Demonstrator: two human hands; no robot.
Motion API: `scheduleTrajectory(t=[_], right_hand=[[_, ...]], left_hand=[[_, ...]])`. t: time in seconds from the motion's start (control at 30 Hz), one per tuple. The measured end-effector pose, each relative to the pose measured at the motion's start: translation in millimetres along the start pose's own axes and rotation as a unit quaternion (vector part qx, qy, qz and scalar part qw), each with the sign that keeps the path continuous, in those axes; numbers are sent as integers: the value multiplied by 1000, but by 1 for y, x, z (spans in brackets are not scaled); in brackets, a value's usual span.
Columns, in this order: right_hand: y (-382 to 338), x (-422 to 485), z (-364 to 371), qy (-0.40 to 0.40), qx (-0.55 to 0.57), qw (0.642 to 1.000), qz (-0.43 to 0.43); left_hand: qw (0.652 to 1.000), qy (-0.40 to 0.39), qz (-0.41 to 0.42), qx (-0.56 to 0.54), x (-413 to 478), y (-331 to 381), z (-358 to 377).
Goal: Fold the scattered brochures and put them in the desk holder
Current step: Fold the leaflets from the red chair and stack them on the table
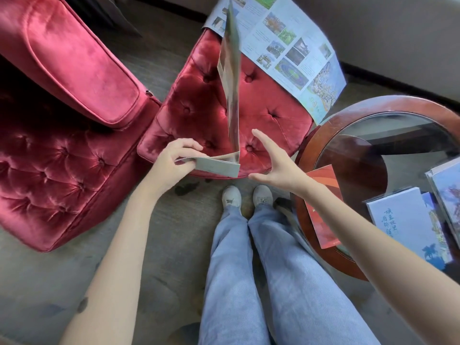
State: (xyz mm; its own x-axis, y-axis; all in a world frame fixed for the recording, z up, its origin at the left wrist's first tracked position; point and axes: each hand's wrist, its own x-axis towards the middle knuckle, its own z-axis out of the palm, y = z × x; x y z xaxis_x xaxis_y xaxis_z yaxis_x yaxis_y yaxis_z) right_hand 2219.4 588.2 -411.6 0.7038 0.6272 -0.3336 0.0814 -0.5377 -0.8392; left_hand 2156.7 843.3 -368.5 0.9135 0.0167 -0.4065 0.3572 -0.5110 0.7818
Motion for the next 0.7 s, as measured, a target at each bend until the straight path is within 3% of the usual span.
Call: scheduleTrajectory(t=[0.17, 0.27, 0.37, 0.53, 0.7], right_hand=[[-23, -10, 17, 40, 118, 992, -1], [-26, -15, 23, 129, 131, 983, 13], [-24, -18, 23, 209, 165, 963, 39], [-18, -23, 19, 217, 180, 958, 47], [-9, -25, 5, 216, 71, 973, -22]], left_hand=[[984, 41, 81, 154, 2, 18, 15], [960, 84, 139, 228, 3, 25, 25], [949, 125, 169, 234, 4, 30, 32], [965, 114, 120, 205, 6, 33, 35], [983, 26, 38, 178, 13, 30, 32]])
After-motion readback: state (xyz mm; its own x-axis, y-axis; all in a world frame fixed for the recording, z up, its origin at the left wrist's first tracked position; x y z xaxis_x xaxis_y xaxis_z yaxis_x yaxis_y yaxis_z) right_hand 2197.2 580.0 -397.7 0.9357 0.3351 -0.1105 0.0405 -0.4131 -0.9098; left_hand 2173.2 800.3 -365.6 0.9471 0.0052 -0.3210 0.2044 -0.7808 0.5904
